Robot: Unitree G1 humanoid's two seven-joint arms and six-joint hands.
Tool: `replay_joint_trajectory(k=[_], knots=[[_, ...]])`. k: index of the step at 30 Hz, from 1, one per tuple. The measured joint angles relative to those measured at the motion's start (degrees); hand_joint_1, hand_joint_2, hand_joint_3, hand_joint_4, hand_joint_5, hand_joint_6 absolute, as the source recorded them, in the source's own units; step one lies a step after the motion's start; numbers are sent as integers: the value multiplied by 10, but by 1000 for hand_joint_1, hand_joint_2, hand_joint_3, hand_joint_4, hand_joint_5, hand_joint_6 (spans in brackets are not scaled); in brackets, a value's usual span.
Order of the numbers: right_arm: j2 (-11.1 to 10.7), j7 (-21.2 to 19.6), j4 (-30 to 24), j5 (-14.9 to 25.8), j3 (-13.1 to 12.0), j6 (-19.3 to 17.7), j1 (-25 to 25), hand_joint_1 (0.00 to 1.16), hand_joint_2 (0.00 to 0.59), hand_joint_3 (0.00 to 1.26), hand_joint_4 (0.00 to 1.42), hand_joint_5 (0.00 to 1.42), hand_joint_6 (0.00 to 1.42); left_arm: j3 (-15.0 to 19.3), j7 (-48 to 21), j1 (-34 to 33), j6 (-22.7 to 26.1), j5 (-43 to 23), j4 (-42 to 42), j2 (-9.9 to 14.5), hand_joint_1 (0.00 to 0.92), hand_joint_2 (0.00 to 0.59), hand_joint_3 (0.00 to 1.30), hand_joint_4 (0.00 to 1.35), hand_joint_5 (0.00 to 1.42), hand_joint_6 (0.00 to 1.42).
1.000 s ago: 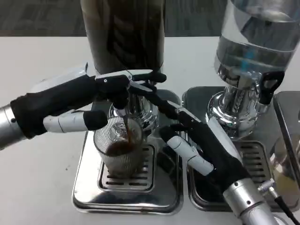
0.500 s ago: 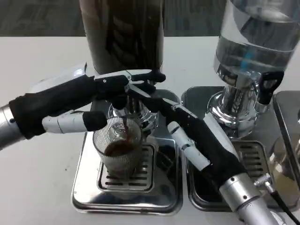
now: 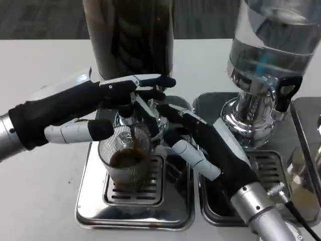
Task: Grasp the cup under the faucet to collect the drink, then remove the cup.
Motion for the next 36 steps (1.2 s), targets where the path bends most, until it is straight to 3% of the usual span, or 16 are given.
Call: replay_joint_trajectory(k=[6,12,15,17,18,25,29,30,31,32,36], knots=[[0,2,1,3,1,0,0,0,33,223,191,147,227,0,3,2,2,0,-3,0,0,12,137,674,144,125],[1,2,1,3,2,0,0,0,73,223,191,151,231,1,4,3,3,0,-6,2,0,13,137,613,149,125],[2,2,1,3,3,0,0,0,310,223,191,147,232,2,4,4,3,0,-8,5,0,13,137,504,155,125],[4,2,1,3,3,0,-1,0,411,223,191,147,232,2,4,5,4,0,-11,7,0,13,137,460,156,125],[5,2,1,3,3,0,-1,0,436,223,191,147,232,3,4,6,4,0,-12,9,0,13,138,453,156,125],[13,2,17,4,4,-1,-11,0,412,223,191,147,232,9,6,10,8,-1,-16,12,0,13,146,497,156,125],[13,3,21,4,4,-3,-16,0,517,223,191,147,232,11,6,11,10,0,-18,12,0,21,157,401,165,131],[14,3,22,4,3,-5,-18,0,346,217,182,147,232,14,6,12,10,-1,-18,12,0,17,164,381,188,149],[14,3,23,4,3,-6,-19,25,234,208,171,140,228,16,6,12,11,-1,-18,12,0,13,179,374,221,165],[14,3,24,4,3,-6,-20,112,209,193,155,137,226,18,6,12,11,-1,-18,12,0,12,190,366,247,173],[14,3,29,6,2,-9,-21,255,257,160,132,114,212,51,20,21,9,-19,-18,10,0,32,237,320,262,197]])
